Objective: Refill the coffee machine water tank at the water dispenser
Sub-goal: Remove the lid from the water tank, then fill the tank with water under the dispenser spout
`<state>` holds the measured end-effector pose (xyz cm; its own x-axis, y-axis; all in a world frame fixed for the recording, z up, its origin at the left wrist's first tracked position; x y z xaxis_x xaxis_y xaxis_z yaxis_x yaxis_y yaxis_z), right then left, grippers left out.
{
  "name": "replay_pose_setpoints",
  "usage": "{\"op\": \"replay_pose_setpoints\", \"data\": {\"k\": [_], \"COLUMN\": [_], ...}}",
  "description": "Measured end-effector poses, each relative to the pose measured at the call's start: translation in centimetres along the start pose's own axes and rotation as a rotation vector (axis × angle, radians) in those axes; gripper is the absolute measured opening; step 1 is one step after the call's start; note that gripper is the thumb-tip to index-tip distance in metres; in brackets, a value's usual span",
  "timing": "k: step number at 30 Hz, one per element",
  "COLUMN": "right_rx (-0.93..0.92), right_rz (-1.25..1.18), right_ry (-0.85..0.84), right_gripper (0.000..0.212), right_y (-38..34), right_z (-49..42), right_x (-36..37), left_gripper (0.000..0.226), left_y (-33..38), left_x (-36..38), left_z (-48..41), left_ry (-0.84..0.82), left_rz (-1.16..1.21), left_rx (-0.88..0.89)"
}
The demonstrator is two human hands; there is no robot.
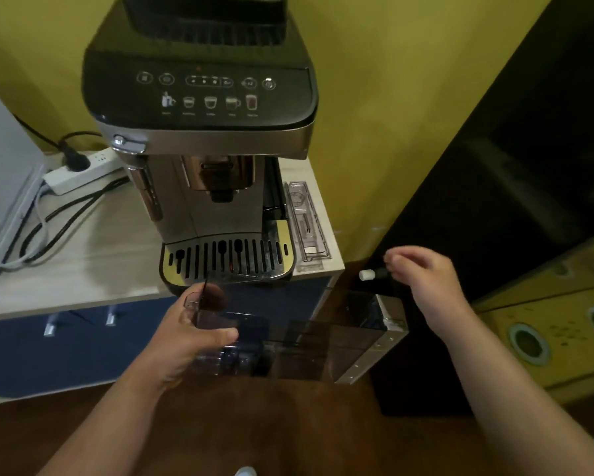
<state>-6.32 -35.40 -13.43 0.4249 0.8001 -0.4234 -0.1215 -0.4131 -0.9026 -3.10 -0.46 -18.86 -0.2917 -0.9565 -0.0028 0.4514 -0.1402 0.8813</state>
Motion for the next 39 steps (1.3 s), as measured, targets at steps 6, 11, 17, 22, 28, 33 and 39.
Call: {"op": "replay_pose_setpoints", "data": {"k": [6,11,17,22,28,33,39], "right_rx": [0.158,0.05,-0.064,-0.093,-0.146,-0.135,-0.17], "right_rz": [-0.339,-0.464,-0.445,-0.401,-0.327,-0.261,-0.212], "right_ry": [0.069,0.204,0.473,0.613,0.698,0.741,0.764], "right_gripper": [0.028,0.024,0.02,0.021,0.023,0.024,0.024], "right_y": [-1.9,-6.2,-8.1,-7.8,-6.1,-3.7,-0.6], "right_z": [8.3,12.2,16.3,20.3,26.0,30.3,33.4], "right_x": [-2.7,-5.6,-11.2,-16.8,-25.1,-33.7,-42.8], "left_gripper": [0.083,0.091,0.084,0.081,0.078,0.086,0.102], "left_y": [2.6,5.2,7.9,8.6,8.9,7.9,5.8], "left_x": [0.6,3.1,8.3,14.0,22.8,31.0,39.6], "left_z": [2.6,5.2,7.8,11.1,16.5,20.8,25.3], "left_ry": [-0.088,-0.201,-0.376,-0.442,-0.546,-0.549,-0.54], "left_rz": [0.153,0.187,0.102,0.051,0.021,0.008,-0.017], "left_rx": [-0.031,-0.013,0.037,0.075,0.157,0.156,0.166]}}
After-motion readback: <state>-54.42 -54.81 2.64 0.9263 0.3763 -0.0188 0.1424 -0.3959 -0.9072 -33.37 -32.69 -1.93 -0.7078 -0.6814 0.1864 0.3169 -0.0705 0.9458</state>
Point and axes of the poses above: each hand's wrist, its own z-axis away from the middle knuckle, its own x-axis out of the palm, y = z × x, the point moved 1 cm from there along -z, towards the middle knuckle, and after that the axes turned 12 degrees about -x, right-handed, at the moved point
